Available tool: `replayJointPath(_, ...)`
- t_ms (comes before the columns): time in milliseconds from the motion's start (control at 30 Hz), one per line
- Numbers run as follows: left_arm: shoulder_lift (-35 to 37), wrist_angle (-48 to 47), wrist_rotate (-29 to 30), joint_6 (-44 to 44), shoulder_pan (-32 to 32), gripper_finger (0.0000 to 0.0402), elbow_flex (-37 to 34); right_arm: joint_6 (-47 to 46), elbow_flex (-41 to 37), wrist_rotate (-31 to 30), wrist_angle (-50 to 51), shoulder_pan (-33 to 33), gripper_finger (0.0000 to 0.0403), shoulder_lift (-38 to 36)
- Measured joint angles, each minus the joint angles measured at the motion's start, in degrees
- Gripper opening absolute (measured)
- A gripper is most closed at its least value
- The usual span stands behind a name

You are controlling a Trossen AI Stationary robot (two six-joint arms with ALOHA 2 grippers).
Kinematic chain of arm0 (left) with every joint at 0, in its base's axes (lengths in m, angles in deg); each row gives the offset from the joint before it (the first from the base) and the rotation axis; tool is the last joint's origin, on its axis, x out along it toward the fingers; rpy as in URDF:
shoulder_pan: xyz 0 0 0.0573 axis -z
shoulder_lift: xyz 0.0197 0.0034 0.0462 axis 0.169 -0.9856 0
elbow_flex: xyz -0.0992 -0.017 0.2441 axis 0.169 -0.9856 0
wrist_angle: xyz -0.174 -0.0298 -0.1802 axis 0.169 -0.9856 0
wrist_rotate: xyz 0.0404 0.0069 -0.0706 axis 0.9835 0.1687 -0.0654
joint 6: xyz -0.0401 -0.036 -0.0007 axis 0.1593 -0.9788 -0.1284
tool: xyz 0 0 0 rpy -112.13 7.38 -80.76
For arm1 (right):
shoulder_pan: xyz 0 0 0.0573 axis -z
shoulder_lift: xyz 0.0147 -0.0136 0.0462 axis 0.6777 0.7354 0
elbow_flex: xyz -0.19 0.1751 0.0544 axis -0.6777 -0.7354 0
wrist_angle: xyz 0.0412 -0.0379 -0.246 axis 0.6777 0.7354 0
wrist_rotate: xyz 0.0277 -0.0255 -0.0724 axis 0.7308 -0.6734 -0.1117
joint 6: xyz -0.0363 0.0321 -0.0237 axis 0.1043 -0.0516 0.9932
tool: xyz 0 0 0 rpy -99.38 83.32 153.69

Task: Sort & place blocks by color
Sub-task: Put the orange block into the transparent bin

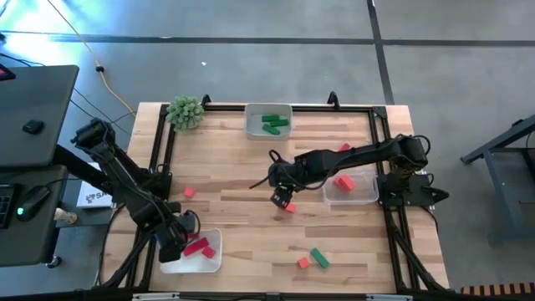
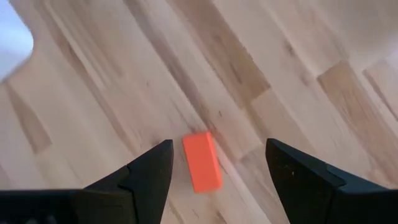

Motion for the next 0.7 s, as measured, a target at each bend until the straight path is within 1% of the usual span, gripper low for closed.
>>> replayJointPath(133,0.0,-0.55,-0.13,1.89,-0.94,0.0142,0.94,2.71,0.0,2.83,1.36,0.02,0.0245,0.48)
replayJointPath(267,0.0,-2.43,-0.7,2.26,-1.2,0.0142,2.01,4.99,-0.02,3.06,1.4,0.05,0.0245,1.44)
replayJointPath(500,0.0,-8.09,-0.06,4.26,-1.62,0.0142,5.84,9.21,-0.02,5.16,1.71,0.17,0.0245,4.78)
replayJointPath(700,0.0,-12.7,1.42,6.47,-4.34,0.0142,7.87,10.62,-0.02,7.8,1.76,0.17,0.0245,8.41)
